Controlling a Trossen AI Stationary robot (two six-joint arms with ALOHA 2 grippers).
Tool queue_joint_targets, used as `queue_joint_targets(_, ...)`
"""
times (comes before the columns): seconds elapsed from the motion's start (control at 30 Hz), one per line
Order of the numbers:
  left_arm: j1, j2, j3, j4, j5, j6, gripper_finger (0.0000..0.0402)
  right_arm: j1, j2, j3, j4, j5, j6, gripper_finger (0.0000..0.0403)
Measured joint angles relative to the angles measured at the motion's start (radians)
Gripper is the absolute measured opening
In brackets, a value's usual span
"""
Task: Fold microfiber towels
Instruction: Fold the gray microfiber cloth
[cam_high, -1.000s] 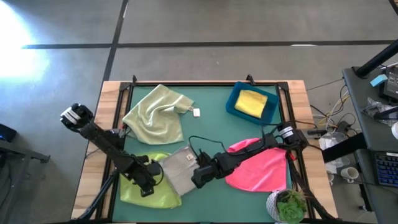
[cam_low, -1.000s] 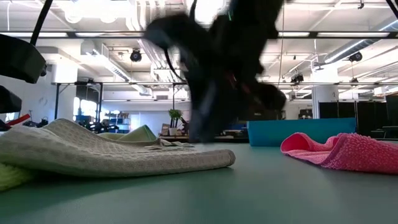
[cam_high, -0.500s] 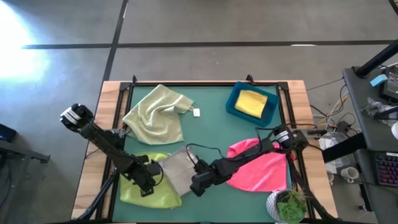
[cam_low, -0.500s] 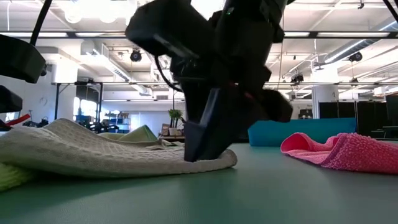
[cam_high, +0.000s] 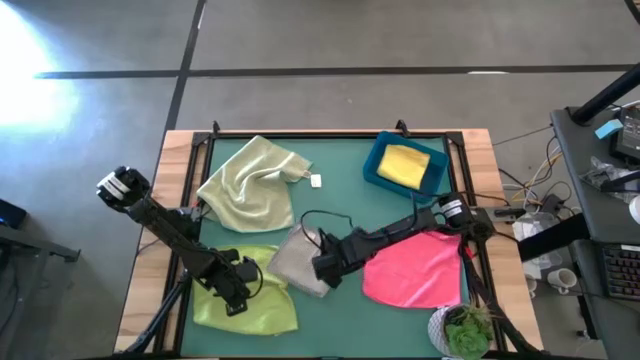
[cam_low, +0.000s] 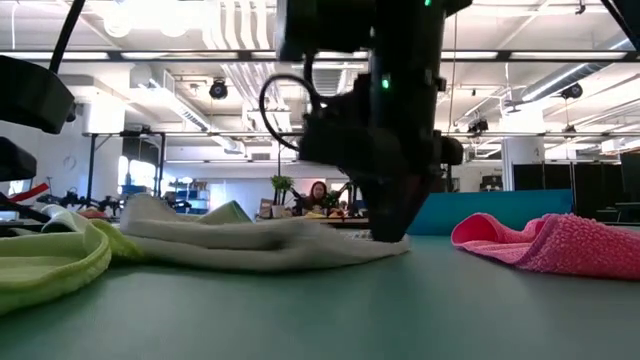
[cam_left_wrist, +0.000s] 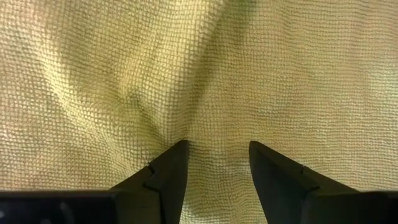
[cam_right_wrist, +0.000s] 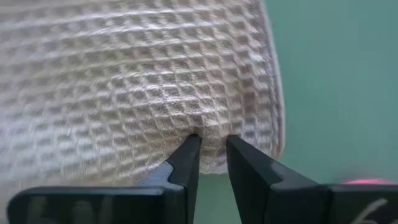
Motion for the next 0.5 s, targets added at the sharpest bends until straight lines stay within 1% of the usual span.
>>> queue_joint_targets(0.23,0.0,-0.004,0.002,0.0,0.004,0.021,0.0155,-0.067,0.005,-0.004,-0.152,0.143,-0.118,0.0075)
queue_joint_targets(0.37,0.0,-0.022,0.002,-0.001,0.007,0.035,0.0155,-0.085,-0.006,-0.007,-0.199,0.147,-0.136,0.0075)
queue_joint_targets(0.43,0.0,-0.041,0.002,-0.001,0.004,0.05,0.0155,-0.077,-0.036,-0.008,-0.204,0.148,-0.139,0.0075)
queue_joint_targets(0.5,0.0,-0.066,0.002,-0.002,-0.024,0.052,0.0155,-0.059,-0.078,-0.007,-0.202,0.151,-0.147,0.0075)
